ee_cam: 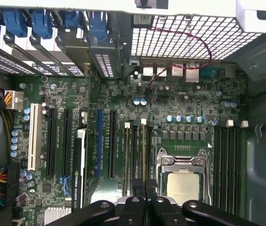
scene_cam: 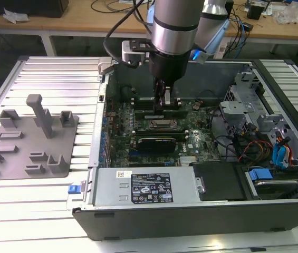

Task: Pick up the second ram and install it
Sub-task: 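Insert the second ram into the second slot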

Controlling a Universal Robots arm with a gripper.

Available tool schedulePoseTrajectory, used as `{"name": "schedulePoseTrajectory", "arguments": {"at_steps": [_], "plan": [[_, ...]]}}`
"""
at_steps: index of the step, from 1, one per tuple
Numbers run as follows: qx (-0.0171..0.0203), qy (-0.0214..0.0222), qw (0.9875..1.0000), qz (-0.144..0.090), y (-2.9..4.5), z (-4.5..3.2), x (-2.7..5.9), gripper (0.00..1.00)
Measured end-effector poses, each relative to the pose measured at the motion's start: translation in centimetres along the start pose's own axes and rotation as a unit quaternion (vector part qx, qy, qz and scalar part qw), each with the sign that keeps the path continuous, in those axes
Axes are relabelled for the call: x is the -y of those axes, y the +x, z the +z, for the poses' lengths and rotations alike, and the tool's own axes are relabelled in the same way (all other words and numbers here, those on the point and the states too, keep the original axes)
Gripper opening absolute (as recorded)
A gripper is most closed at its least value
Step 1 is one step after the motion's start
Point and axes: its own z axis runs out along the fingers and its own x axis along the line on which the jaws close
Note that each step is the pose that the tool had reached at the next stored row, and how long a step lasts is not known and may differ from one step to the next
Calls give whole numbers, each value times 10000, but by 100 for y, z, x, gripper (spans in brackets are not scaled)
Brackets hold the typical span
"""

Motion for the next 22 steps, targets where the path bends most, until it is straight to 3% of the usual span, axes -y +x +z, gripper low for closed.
{"name": "schedulePoseTrajectory", "arguments": {"at_steps": [4, 13, 22], "plan": [[0, 2, 10000, 0, 2, 76, 3, 9], [2, 3, 10000, 0, 2, 108, 5, 9], [2, 3, 10000, 57, 6, 260, 12, 9]]}}
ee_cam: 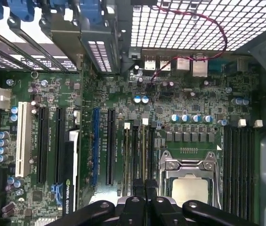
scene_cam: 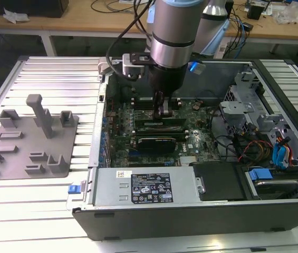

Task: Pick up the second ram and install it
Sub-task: 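Insert the second ram into the second slot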

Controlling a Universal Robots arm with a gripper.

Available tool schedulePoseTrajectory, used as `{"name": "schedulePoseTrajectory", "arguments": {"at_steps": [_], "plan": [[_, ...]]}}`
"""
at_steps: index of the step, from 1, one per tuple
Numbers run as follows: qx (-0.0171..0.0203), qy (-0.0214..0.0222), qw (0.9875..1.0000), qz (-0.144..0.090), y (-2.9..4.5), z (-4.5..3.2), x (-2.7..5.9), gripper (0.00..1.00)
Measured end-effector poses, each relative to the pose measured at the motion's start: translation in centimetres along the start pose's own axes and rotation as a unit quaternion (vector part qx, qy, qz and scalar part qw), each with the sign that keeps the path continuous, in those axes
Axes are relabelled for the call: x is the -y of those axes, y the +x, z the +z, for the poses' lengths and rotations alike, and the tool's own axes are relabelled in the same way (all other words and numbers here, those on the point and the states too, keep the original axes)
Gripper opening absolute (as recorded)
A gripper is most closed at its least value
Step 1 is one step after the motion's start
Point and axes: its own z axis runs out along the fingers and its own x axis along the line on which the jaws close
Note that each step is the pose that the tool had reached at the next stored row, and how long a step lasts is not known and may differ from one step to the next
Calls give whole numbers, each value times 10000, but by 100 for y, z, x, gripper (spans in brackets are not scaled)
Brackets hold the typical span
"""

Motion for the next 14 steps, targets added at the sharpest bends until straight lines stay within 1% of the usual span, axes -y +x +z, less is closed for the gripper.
{"name": "schedulePoseTrajectory", "arguments": {"at_steps": [1, 4, 6, 8, 12, 14], "plan": [[1, 0, 10000, 26, 1, 24, 1, 9], [2, 1, 10000, 46, 1, 55, 3, 9], [2, 1, 10000, 47, 3, 99, 13, 9], [2, 1, 10000, 47, 3, 118, 23, 9], [2, 1, 10000, 47, 4, 123, 28, 9], [4, 2, 10000, 47, 3, 140, 29, 9]]}}
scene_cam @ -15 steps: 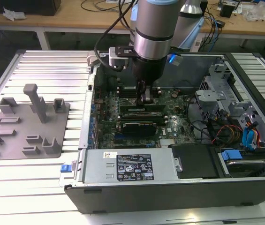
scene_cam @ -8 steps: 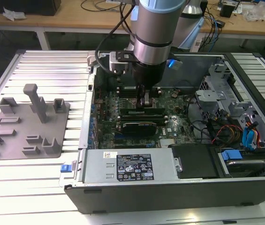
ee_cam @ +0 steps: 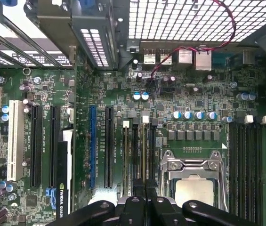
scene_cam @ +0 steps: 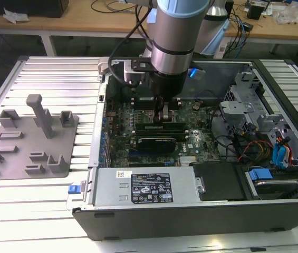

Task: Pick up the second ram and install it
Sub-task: 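Insert the second ram into the second slot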

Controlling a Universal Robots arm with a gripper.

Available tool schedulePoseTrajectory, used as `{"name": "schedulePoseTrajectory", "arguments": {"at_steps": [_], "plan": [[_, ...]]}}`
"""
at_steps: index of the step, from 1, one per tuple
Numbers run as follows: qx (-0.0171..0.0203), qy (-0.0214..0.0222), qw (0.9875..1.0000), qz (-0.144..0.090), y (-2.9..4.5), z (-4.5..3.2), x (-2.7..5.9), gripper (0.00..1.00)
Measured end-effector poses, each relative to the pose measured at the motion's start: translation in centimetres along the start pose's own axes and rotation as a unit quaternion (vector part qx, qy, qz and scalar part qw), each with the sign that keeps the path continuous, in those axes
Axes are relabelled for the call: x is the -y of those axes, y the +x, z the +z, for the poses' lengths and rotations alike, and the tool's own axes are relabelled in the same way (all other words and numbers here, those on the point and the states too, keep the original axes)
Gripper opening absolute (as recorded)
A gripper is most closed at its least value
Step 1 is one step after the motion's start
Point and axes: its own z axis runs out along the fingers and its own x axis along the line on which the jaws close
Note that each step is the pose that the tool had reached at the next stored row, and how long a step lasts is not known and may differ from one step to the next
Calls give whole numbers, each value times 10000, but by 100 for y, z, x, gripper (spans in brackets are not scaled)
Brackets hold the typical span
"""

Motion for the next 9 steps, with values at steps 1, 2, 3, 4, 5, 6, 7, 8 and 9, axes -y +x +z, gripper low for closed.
{"name": "schedulePoseTrajectory", "arguments": {"at_steps": [1, 2, 3, 4, 5, 6, 7, 8, 9], "plan": [[-1, -1, 10000, 0, 1, 7, 0, 9], [-1, -1, 10000, 0, 1, 12, 0, 9], [-2, -1, 10000, 0, 1, 15, 1, 9], [-2, -1, 10000, -1, 1, 19, 6, 9], [-2, -1, 10000, -1, 1, 21, 9, 9], [-1, -1, 10000, 0, 1, 26, 15, 9], [0, 0, 10000, 0, 2, 32, 21, 9], [0, 0, 10000, 1, 1, 44, 21, 9], [0, 0, 10000, 1, 2, 56, 22, 9]]}}
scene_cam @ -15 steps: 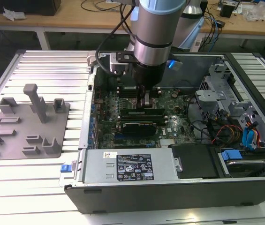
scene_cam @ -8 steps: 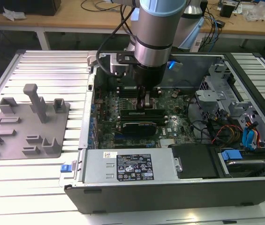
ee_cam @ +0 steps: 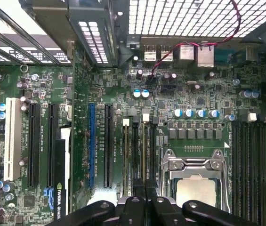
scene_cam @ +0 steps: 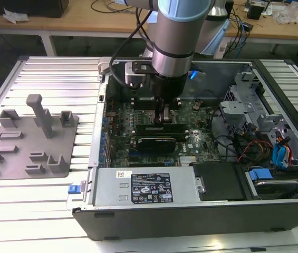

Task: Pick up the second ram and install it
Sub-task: 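Insert the second ram into the second slot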

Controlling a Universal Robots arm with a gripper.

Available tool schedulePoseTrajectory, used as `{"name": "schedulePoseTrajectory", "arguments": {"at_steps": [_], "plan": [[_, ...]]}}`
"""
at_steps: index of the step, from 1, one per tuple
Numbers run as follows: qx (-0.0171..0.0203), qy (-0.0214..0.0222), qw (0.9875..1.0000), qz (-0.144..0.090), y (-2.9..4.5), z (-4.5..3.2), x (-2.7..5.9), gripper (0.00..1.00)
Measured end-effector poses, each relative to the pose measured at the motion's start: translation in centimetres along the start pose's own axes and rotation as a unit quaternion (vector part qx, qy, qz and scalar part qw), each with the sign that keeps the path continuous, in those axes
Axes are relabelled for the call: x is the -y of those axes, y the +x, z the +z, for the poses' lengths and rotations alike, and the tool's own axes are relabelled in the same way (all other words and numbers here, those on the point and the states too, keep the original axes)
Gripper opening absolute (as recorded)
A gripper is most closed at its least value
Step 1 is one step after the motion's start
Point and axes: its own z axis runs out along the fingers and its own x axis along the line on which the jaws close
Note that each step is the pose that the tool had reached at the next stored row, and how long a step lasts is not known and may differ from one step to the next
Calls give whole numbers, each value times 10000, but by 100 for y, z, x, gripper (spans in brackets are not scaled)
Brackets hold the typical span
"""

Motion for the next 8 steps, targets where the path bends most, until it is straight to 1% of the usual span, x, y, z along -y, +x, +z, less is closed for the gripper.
{"name": "schedulePoseTrajectory", "arguments": {"at_steps": [3, 8], "plan": [[-1, -1, 10000, 3, 2, 24, 2, 9], [24, 0, 10000, 2, -3, 45, 3, 9]]}}
